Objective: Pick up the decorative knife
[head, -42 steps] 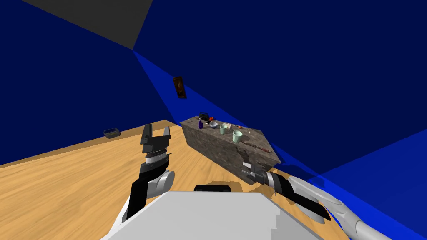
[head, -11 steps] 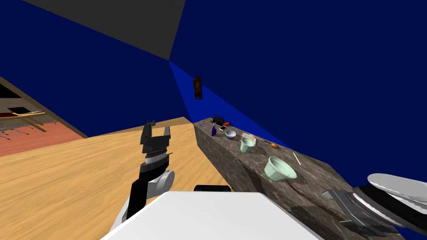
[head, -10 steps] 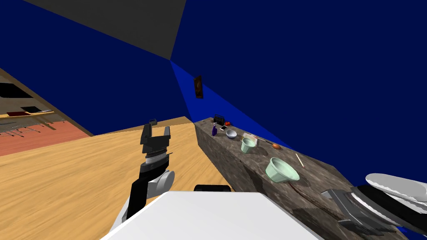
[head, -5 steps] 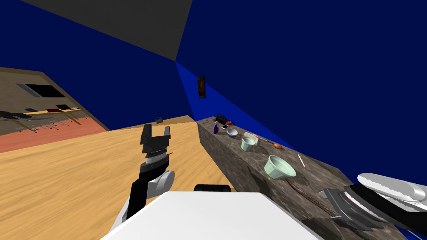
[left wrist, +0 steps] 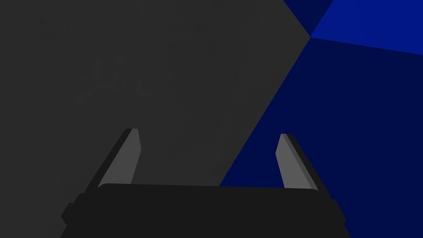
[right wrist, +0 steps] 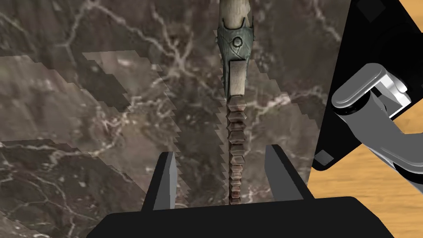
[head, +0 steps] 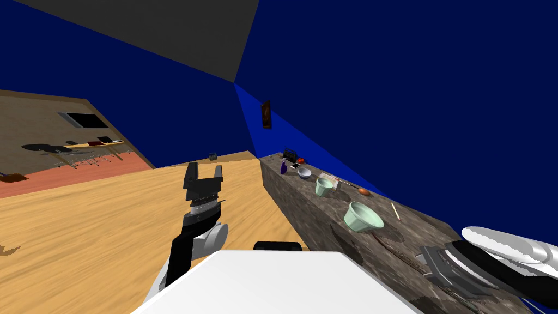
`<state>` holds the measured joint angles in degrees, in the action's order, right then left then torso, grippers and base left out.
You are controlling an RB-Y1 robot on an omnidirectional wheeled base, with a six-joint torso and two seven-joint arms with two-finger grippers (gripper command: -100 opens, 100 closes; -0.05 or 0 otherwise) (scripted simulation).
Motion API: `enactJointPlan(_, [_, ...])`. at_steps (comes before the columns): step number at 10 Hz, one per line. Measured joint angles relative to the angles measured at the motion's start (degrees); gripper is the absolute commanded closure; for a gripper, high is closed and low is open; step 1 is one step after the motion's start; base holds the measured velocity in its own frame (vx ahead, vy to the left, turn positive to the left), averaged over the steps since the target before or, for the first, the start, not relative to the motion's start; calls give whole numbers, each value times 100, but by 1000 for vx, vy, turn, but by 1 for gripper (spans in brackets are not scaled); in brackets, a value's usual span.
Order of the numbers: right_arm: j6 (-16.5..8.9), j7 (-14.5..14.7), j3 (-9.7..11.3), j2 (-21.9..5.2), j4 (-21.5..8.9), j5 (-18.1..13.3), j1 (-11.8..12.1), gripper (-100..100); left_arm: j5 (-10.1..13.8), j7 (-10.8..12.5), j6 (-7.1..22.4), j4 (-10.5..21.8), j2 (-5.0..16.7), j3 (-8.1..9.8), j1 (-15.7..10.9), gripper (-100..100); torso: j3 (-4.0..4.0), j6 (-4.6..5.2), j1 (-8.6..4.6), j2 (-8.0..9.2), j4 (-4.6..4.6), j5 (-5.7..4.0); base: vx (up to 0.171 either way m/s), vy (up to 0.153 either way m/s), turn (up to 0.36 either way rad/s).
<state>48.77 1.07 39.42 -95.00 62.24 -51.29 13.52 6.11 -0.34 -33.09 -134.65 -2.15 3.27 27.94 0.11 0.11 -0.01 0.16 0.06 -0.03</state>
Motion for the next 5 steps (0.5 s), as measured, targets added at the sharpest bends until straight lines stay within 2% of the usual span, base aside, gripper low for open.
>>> enactJointPlan(3, [9, 0, 2, 0, 3, 1, 2, 100, 0, 0, 0, 0, 0, 0, 0, 0, -7, -3, -12, -11, -2, -6, 0, 0, 0])
enactJointPlan(4, [9, 0, 2, 0, 3, 0, 2, 0, 0, 0, 0, 0, 0, 0, 0, 0, -7, -3, -13, -12, -2, -6, 0, 0, 0])
enactJointPlan(5, [9, 0, 2, 0, 3, 0, 2, 100, 0, 0, 0, 0, 0, 0, 0, 0, -7, -3, -13, -12, -2, -6, 85, 18, -198])
